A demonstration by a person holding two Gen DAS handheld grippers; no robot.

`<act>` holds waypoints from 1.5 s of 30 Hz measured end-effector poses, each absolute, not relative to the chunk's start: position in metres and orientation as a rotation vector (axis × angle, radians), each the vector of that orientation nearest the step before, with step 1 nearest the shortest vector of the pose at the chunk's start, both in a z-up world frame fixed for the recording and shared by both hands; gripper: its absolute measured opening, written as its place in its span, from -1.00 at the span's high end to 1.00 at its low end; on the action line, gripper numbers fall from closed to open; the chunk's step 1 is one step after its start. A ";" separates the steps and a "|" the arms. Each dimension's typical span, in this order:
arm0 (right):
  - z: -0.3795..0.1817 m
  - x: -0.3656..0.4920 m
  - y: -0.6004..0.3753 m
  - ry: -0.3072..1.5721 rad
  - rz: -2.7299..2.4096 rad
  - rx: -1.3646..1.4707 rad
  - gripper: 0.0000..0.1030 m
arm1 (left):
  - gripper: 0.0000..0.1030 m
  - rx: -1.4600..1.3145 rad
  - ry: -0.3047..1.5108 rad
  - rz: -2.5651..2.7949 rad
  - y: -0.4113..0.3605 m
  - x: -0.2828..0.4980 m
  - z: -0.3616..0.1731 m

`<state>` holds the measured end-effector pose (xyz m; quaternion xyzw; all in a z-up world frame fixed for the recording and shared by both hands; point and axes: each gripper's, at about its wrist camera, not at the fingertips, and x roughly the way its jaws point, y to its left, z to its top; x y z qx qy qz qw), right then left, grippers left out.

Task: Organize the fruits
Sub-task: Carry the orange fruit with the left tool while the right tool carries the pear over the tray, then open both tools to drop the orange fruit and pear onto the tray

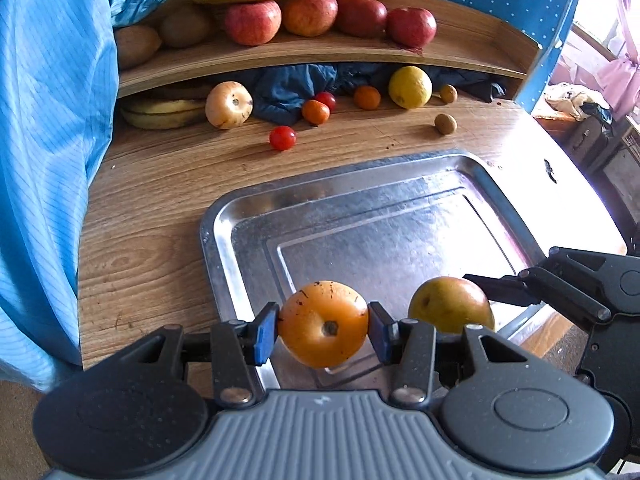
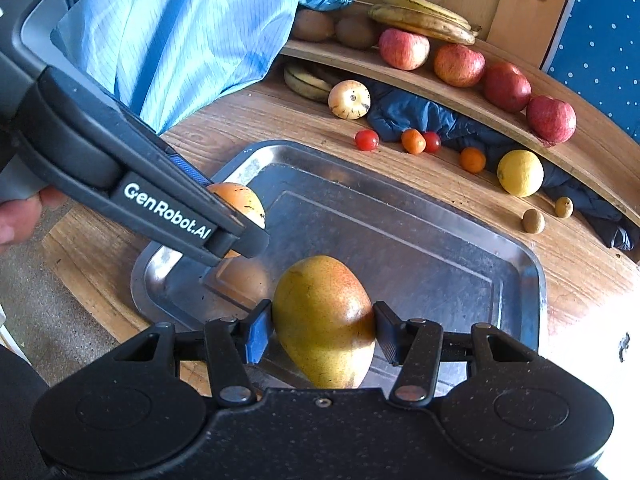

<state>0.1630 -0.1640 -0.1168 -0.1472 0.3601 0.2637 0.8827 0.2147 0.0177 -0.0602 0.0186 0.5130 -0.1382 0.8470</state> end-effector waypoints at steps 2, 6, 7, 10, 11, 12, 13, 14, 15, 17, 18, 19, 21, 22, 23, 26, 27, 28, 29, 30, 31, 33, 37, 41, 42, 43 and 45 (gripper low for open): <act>-0.117 0.162 -0.163 0.749 0.545 -0.310 -0.07 | 0.01 0.045 1.086 -0.298 0.018 0.213 -0.060; -0.117 0.161 -0.163 0.749 0.536 -0.310 -0.08 | 0.01 0.051 1.098 -0.311 0.020 0.210 -0.060; -0.117 0.161 -0.162 0.749 0.533 -0.310 -0.08 | 0.01 0.052 1.100 -0.313 0.020 0.209 -0.061; -0.118 0.161 -0.161 0.751 0.523 -0.310 -0.08 | 0.00 0.055 1.107 -0.318 0.020 0.208 -0.061; -0.119 0.161 -0.161 0.752 0.520 -0.309 -0.08 | 0.00 0.057 1.110 -0.318 0.021 0.208 -0.062; -0.119 0.161 -0.160 0.752 0.518 -0.309 -0.08 | 0.00 0.058 1.112 -0.318 0.021 0.208 -0.062; -0.119 0.161 -0.160 0.754 0.515 -0.308 -0.08 | 0.00 0.060 1.114 -0.318 0.022 0.208 -0.063; -0.120 0.161 -0.159 0.755 0.512 -0.307 -0.08 | 0.00 0.061 1.117 -0.321 0.022 0.208 -0.063; -0.120 0.161 -0.159 0.757 0.510 -0.305 -0.08 | 0.00 0.062 1.120 -0.322 0.023 0.208 -0.064; -0.119 0.161 -0.159 0.754 0.507 -0.298 -0.08 | 0.00 0.066 1.125 -0.327 0.024 0.207 -0.065; -0.119 0.161 -0.159 0.752 0.506 -0.296 -0.08 | 0.00 0.068 1.129 -0.330 0.024 0.207 -0.065; -0.118 0.161 -0.159 0.751 0.504 -0.295 -0.08 | 0.00 0.070 1.131 -0.333 0.024 0.207 -0.066; -0.118 0.160 -0.158 0.752 0.498 -0.293 -0.08 | 0.00 0.073 1.135 -0.340 0.025 0.206 -0.066; -0.118 0.160 -0.158 0.753 0.495 -0.292 -0.09 | 0.00 0.074 1.137 -0.343 0.026 0.206 -0.067; -0.118 0.160 -0.158 0.754 0.492 -0.290 -0.09 | 0.00 0.075 1.140 -0.345 0.026 0.205 -0.067; -0.115 0.158 -0.158 0.755 0.483 -0.282 -0.18 | 0.00 0.075 1.135 -0.356 0.027 0.205 -0.066; -0.114 0.157 -0.158 0.753 0.480 -0.278 -0.21 | -0.01 0.075 1.131 -0.360 0.028 0.205 -0.065; -0.112 0.157 -0.159 0.752 0.478 -0.273 -0.29 | -0.01 0.077 1.125 -0.364 0.029 0.204 -0.064; -0.111 0.156 -0.160 0.751 0.476 -0.265 -0.37 | -0.02 0.080 1.119 -0.369 0.029 0.204 -0.063; -0.109 0.154 -0.161 0.752 0.472 -0.259 -0.40 | -0.05 0.084 1.114 -0.376 0.030 0.203 -0.062; -0.108 0.153 -0.163 0.754 0.468 -0.252 -0.44 | -0.08 0.087 1.111 -0.383 0.031 0.202 -0.061; -0.106 0.151 -0.164 0.764 0.461 -0.244 -0.53 | -0.21 0.093 1.102 -0.394 0.034 0.200 -0.058; -0.104 0.145 -0.167 0.785 0.449 -0.220 -0.70 | -0.46 0.114 1.076 -0.412 0.040 0.194 -0.051; -0.101 0.140 -0.170 0.810 0.438 -0.198 -0.90 | -0.67 0.136 1.057 -0.439 0.046 0.188 -0.044; -0.100 0.139 -0.170 0.814 0.435 -0.197 -0.91 | -0.73 0.141 1.060 -0.443 0.048 0.186 -0.043; -0.099 0.138 -0.170 0.817 0.431 -0.200 -0.95 | -0.76 0.151 1.061 -0.449 0.049 0.184 -0.042; -0.098 0.138 -0.170 0.828 0.424 -0.215 -0.99 | -0.85 0.168 1.064 -0.456 0.053 0.181 -0.040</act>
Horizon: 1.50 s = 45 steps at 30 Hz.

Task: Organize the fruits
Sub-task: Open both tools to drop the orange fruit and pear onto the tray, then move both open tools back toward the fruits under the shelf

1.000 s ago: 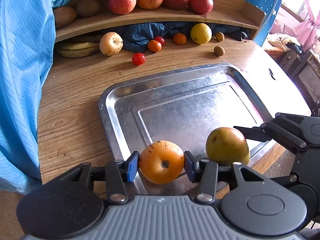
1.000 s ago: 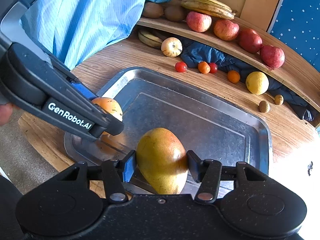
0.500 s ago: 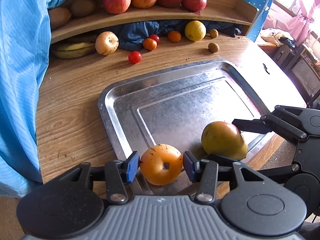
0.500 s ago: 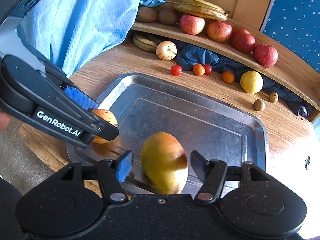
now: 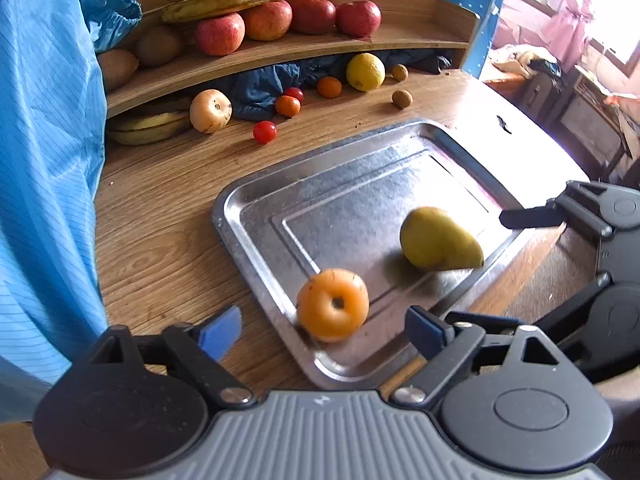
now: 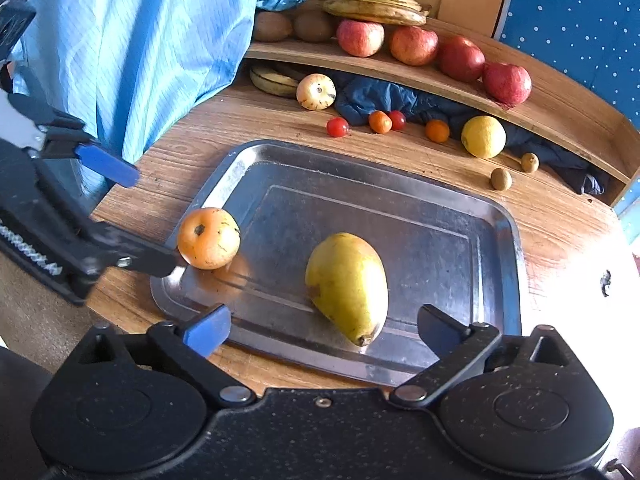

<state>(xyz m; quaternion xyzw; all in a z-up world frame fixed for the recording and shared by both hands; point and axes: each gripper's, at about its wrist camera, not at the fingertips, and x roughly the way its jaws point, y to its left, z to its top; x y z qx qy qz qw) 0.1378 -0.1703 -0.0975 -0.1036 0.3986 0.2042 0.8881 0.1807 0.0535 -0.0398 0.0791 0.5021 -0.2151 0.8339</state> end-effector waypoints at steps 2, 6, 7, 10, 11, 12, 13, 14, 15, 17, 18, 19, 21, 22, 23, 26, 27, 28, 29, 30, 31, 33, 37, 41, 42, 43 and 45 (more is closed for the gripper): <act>-0.098 0.139 -0.171 0.852 0.413 -0.233 -0.99 | -0.92 0.187 1.076 -0.460 0.059 0.178 -0.039; -0.102 0.144 -0.175 0.891 0.381 -0.267 -0.99 | -0.97 0.226 1.130 -0.470 0.069 0.173 -0.044; -0.102 0.146 -0.176 0.894 0.381 -0.268 -0.99 | -0.98 0.236 1.146 -0.468 0.070 0.172 -0.046; -0.101 0.151 -0.180 0.904 0.402 -0.259 -0.99 | -0.98 0.274 1.173 -0.442 0.072 0.172 -0.053; -0.100 0.154 -0.181 0.904 0.411 -0.259 -0.99 | -0.98 0.280 1.185 -0.434 0.073 0.173 -0.056; -0.099 0.157 -0.182 0.900 0.423 -0.258 -0.99 | -0.98 0.280 1.195 -0.426 0.073 0.175 -0.057; -0.097 0.160 -0.183 0.894 0.435 -0.254 -0.99 | -0.98 0.277 1.200 -0.420 0.073 0.176 -0.057; -0.094 0.164 -0.184 0.887 0.449 -0.245 -0.99 | -0.98 0.274 1.203 -0.413 0.073 0.179 -0.057; -0.091 0.169 -0.186 0.882 0.461 -0.233 -0.99 | -0.98 0.273 1.204 -0.408 0.073 0.181 -0.055; -0.087 0.178 -0.188 0.865 0.486 -0.216 -0.99 | -0.98 0.275 1.200 -0.390 0.075 0.187 -0.053; -0.085 0.183 -0.189 0.858 0.495 -0.215 -0.99 | -0.98 0.275 1.194 -0.374 0.076 0.190 -0.051; -0.084 0.188 -0.189 0.854 0.500 -0.215 -0.99 | -0.98 0.271 1.185 -0.358 0.077 0.194 -0.049; -0.082 0.199 -0.189 0.850 0.510 -0.215 -0.99 | -0.98 0.236 1.167 -0.333 0.082 0.203 -0.046; -0.082 0.204 -0.189 0.850 0.516 -0.213 -0.99 | -0.98 0.222 1.167 -0.319 0.082 0.208 -0.045; -0.082 0.209 -0.189 0.850 0.520 -0.210 -0.99 | -0.98 0.203 1.167 -0.296 0.084 0.214 -0.045; -0.082 0.224 -0.190 0.849 0.533 -0.202 -0.99 | -0.98 0.166 1.157 -0.223 0.087 0.231 -0.044; -0.083 0.228 -0.189 0.848 0.534 -0.202 -0.99 | -0.98 0.156 1.155 -0.197 0.088 0.235 -0.044; -0.083 0.233 -0.189 0.848 0.536 -0.201 -0.99 | -0.98 0.141 1.152 -0.169 0.090 0.240 -0.044; -0.084 0.237 -0.189 0.850 0.539 -0.199 -0.99 | -0.98 0.122 1.150 -0.144 0.092 0.246 -0.045; -0.084 0.240 -0.188 0.850 0.541 -0.197 -0.99 | -0.98 0.105 1.149 -0.124 0.094 0.251 -0.046; -0.084 0.245 -0.188 0.849 0.543 -0.195 -0.99 | -0.98 0.094 1.148 -0.107 0.096 0.256 -0.047; -0.085 0.254 -0.188 0.844 0.546 -0.188 -0.99 | -0.98 0.073 1.147 -0.073 0.098 0.265 -0.049; -0.086 0.273 -0.185 0.817 0.547 -0.176 -0.99 | -0.98 0.050 1.131 -0.029 0.098 0.286 -0.051; -0.089 0.297 -0.175 0.807 0.568 -0.207 -0.99 | -0.98 0.060 1.102 -0.005 0.088 0.306 -0.053; -0.090 0.303 -0.173 0.805 0.579 -0.212 -0.99 | -0.98 0.058 1.098 -0.004 0.085 0.310 -0.053; -0.091 0.309 -0.170 0.801 0.589 -0.215 -0.99 | -0.98 0.052 1.095 -0.002 0.081 0.316 -0.053; -0.092 0.320 -0.165 0.801 0.607 -0.222 -0.99 | -0.98 0.031 1.092 0.002 0.077 0.328 -0.055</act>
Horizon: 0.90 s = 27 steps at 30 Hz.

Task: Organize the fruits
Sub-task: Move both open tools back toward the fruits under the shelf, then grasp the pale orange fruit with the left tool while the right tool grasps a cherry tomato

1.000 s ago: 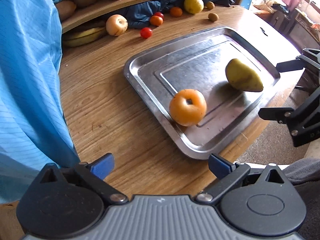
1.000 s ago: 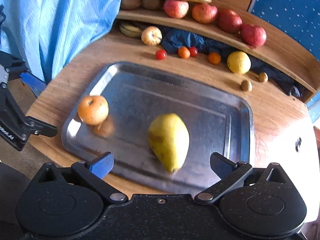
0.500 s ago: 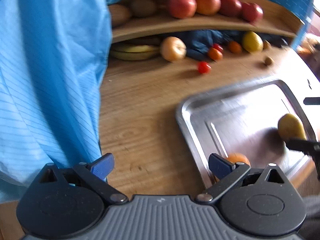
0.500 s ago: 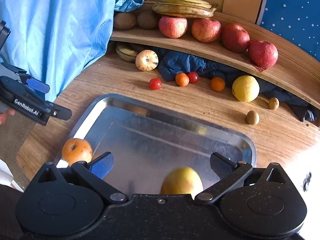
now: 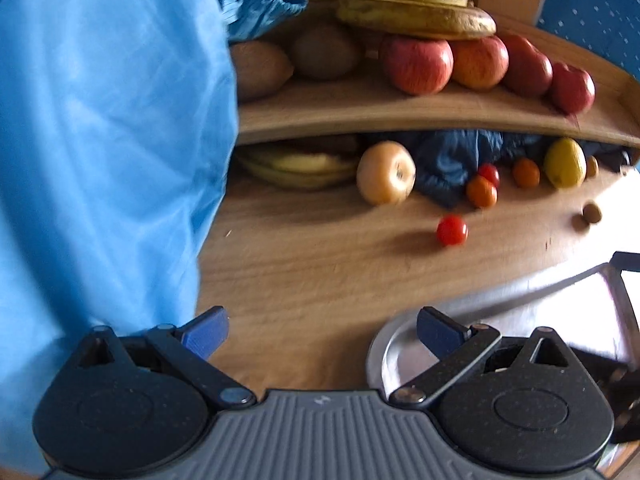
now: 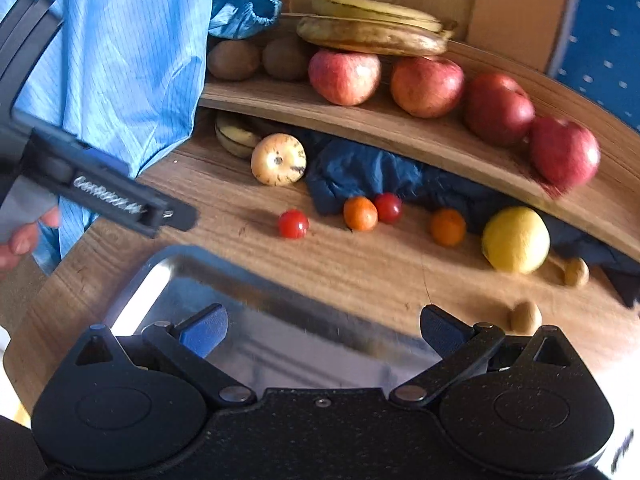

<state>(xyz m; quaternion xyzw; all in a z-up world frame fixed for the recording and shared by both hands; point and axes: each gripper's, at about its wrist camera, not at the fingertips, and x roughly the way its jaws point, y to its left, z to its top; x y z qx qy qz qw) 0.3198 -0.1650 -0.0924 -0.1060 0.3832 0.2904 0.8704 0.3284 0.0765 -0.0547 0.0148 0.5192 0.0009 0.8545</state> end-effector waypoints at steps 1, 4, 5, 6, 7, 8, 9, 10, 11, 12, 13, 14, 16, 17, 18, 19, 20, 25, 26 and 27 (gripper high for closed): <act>-0.093 0.325 -0.162 0.800 0.616 -0.225 -0.99 | -0.98 0.021 1.089 0.002 0.074 0.335 -0.055; -0.095 0.337 -0.154 0.797 0.643 -0.227 -0.99 | -0.98 0.006 1.076 0.008 0.068 0.354 -0.057; -0.096 0.341 -0.151 0.796 0.655 -0.226 -0.98 | -0.98 0.001 1.070 0.011 0.067 0.360 -0.057; -0.096 0.343 -0.149 0.794 0.664 -0.225 -0.98 | -0.98 -0.004 1.065 0.014 0.066 0.366 -0.058; -0.097 0.345 -0.146 0.792 0.673 -0.226 -0.97 | -0.98 -0.009 1.062 0.016 0.065 0.371 -0.057; -0.097 0.348 -0.143 0.791 0.683 -0.227 -0.95 | -0.98 -0.015 1.058 0.020 0.064 0.377 -0.058; -0.097 0.350 -0.141 0.789 0.693 -0.227 -0.95 | -0.98 -0.023 1.055 0.022 0.063 0.382 -0.058; -0.098 0.352 -0.139 0.787 0.704 -0.227 -0.93 | -0.98 -0.030 1.053 0.024 0.063 0.386 -0.059; -0.099 0.353 -0.136 0.787 0.714 -0.229 -0.90 | -0.98 -0.037 1.051 0.026 0.062 0.391 -0.059; -0.100 0.355 -0.134 0.788 0.723 -0.231 -0.89 | -0.98 -0.043 1.049 0.030 0.060 0.396 -0.060; -0.101 0.357 -0.131 0.789 0.732 -0.232 -0.87 | -0.98 -0.045 1.048 0.031 0.059 0.399 -0.061; -0.102 0.358 -0.129 0.791 0.738 -0.231 -0.85 | -0.98 -0.047 1.046 0.034 0.058 0.403 -0.062; -0.105 0.361 -0.125 0.794 0.751 -0.230 -0.79 | -0.98 -0.052 1.049 0.035 0.055 0.409 -0.064; -0.106 0.363 -0.123 0.792 0.756 -0.233 -0.75 | -0.98 -0.057 1.052 0.034 0.054 0.412 -0.065; -0.107 0.365 -0.121 0.791 0.760 -0.237 -0.73 | -0.98 -0.060 1.056 0.035 0.052 0.416 -0.067; -0.109 0.367 -0.119 0.792 0.765 -0.240 -0.66 | -0.98 -0.065 1.060 0.034 0.051 0.419 -0.068; -0.110 0.368 -0.119 0.795 0.767 -0.241 -0.59 | -0.98 -0.071 1.064 0.034 0.050 0.421 -0.070; -0.113 0.373 -0.114 0.794 0.769 -0.237 -0.42 | -0.92 -0.099 1.084 0.018 0.048 0.429 -0.078; -0.114 0.374 -0.113 0.793 0.767 -0.239 -0.37 | -0.89 -0.105 1.088 0.014 0.048 0.430 -0.079; -0.114 0.375 -0.112 0.791 0.767 -0.241 -0.35 | -0.84 -0.112 1.089 0.012 0.048 0.431 -0.081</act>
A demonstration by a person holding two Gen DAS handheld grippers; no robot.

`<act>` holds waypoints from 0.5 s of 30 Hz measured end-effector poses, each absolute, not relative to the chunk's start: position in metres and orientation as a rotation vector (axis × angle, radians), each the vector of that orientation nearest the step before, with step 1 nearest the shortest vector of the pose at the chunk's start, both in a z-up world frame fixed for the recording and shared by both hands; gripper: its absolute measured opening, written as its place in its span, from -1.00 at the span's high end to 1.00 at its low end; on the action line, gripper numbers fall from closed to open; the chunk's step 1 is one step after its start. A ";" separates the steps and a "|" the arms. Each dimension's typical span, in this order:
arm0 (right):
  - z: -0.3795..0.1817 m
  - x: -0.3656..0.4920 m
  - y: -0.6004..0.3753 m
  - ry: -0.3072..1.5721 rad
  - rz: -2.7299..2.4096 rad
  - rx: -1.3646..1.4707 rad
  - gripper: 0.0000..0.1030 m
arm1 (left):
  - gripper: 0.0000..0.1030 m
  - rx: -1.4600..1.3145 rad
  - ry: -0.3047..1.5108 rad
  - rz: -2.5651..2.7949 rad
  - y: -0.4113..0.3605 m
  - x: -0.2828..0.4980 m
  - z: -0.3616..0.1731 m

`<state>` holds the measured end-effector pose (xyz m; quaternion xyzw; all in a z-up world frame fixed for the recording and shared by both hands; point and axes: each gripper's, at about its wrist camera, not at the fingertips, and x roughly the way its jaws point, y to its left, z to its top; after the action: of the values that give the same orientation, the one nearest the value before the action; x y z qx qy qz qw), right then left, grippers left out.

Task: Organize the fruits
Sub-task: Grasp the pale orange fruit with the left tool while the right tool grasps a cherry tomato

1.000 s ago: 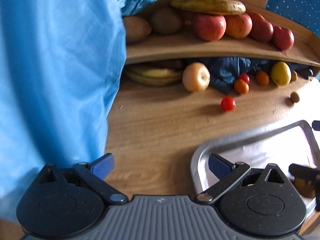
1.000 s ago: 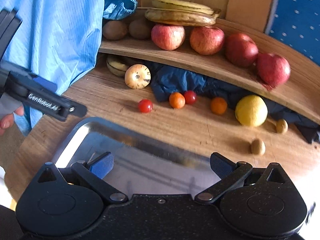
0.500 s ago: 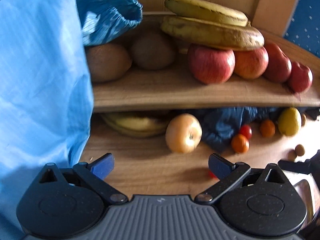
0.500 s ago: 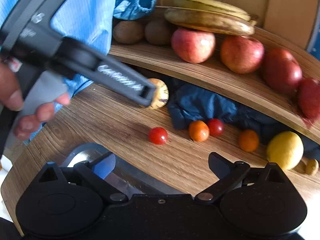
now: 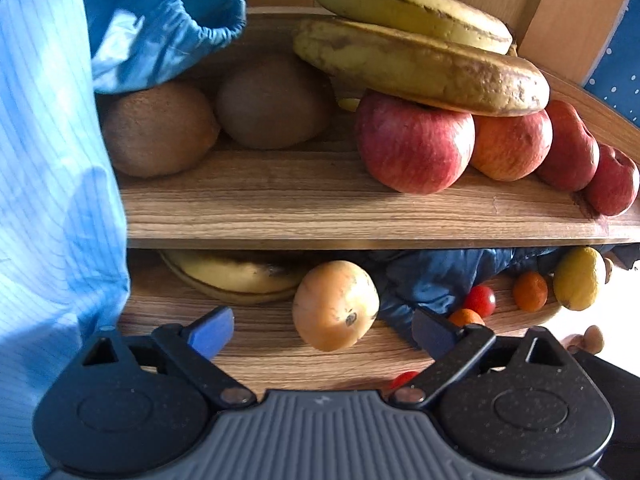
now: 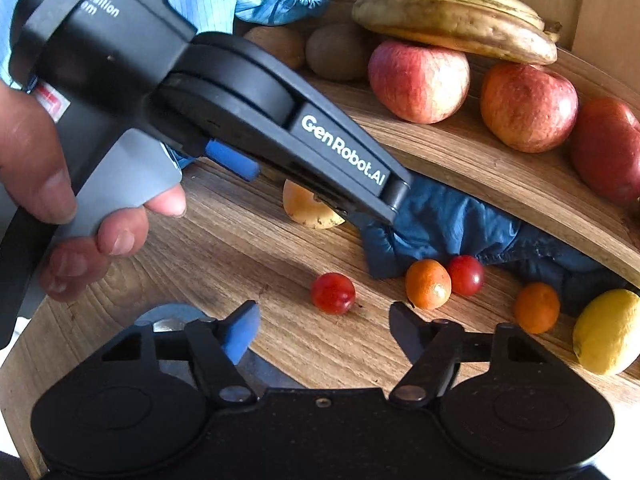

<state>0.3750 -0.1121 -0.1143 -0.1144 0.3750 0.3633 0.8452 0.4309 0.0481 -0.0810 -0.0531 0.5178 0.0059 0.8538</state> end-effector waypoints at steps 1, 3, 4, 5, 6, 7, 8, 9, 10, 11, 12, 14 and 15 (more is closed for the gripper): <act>-0.115 0.377 -0.111 0.791 0.767 -0.242 -0.29 | -0.82 -0.117 1.090 0.012 0.048 0.432 -0.082; -0.116 0.378 -0.109 0.791 0.764 -0.245 -0.21 | -0.77 -0.129 1.091 0.010 0.048 0.434 -0.085; -0.116 0.379 -0.108 0.790 0.763 -0.246 -0.14 | -0.75 -0.133 1.092 0.010 0.043 0.435 -0.088; -0.116 0.380 -0.108 0.790 0.765 -0.246 -0.07 | -0.69 -0.138 1.095 0.009 0.043 0.436 -0.090; -0.116 0.380 -0.108 0.790 0.769 -0.247 -0.03 | -0.64 -0.142 1.098 0.009 0.042 0.436 -0.091; -0.116 0.381 -0.108 0.790 0.770 -0.249 0.02 | -0.61 -0.146 1.099 0.009 0.044 0.436 -0.090; -0.116 0.381 -0.107 0.791 0.772 -0.249 0.05 | -0.56 -0.152 1.099 0.007 0.044 0.436 -0.091; -0.115 0.379 -0.109 0.792 0.777 -0.247 0.07 | -0.50 -0.156 1.098 0.009 0.044 0.436 -0.091; -0.116 0.382 -0.107 0.792 0.780 -0.247 0.12 | -0.47 -0.160 1.095 0.012 0.046 0.437 -0.090; -0.116 0.382 -0.107 0.788 0.779 -0.251 0.15 | -0.41 -0.164 1.093 0.012 0.046 0.437 -0.091; -0.116 0.382 -0.107 0.785 0.778 -0.254 0.16 | -0.33 -0.168 1.093 0.010 0.047 0.438 -0.092; -0.116 0.383 -0.106 0.782 0.778 -0.257 0.22 | -0.21 -0.179 1.093 0.003 0.050 0.440 -0.093; -0.116 0.383 -0.106 0.780 0.776 -0.258 0.24 | -0.16 -0.184 1.093 0.000 0.050 0.441 -0.092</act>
<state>0.3831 -0.1059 -0.1162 -0.1221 0.3697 0.3676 0.8446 0.4412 0.0503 -0.0924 -0.0875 0.5190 0.0001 0.8503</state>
